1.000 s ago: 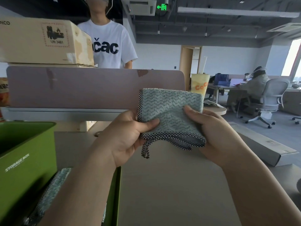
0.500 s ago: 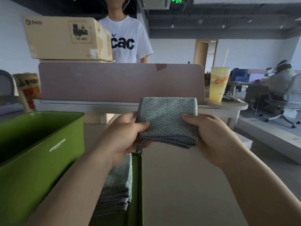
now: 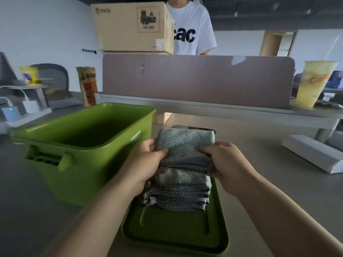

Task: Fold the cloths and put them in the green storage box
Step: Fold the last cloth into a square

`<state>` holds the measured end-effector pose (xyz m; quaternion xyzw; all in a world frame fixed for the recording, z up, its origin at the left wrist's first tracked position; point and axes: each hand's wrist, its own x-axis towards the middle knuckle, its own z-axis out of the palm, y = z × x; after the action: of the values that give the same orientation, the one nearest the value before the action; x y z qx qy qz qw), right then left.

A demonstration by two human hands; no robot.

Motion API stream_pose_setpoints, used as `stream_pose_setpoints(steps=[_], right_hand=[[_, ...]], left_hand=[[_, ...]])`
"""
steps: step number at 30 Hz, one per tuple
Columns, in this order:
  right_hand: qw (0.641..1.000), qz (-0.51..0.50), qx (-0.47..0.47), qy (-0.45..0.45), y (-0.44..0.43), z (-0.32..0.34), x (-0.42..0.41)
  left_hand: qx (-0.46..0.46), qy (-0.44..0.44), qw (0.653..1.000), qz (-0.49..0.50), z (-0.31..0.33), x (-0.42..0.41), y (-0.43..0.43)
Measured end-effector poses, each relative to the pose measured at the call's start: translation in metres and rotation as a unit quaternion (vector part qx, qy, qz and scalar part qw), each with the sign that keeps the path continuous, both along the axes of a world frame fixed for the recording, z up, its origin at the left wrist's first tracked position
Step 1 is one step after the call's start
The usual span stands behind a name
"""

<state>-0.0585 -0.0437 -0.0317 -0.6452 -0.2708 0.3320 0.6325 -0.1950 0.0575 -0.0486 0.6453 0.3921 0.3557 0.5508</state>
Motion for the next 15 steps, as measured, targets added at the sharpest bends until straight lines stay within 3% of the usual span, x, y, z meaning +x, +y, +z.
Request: stream_pose_setpoints(steps=[15], right_hand=[[0.981,-0.030,-0.089,-0.172,0.015,-0.033,0.009]], left_hand=[[0.066,0.118,0.990,0.025,-0.023,-0.007,-0.002]])
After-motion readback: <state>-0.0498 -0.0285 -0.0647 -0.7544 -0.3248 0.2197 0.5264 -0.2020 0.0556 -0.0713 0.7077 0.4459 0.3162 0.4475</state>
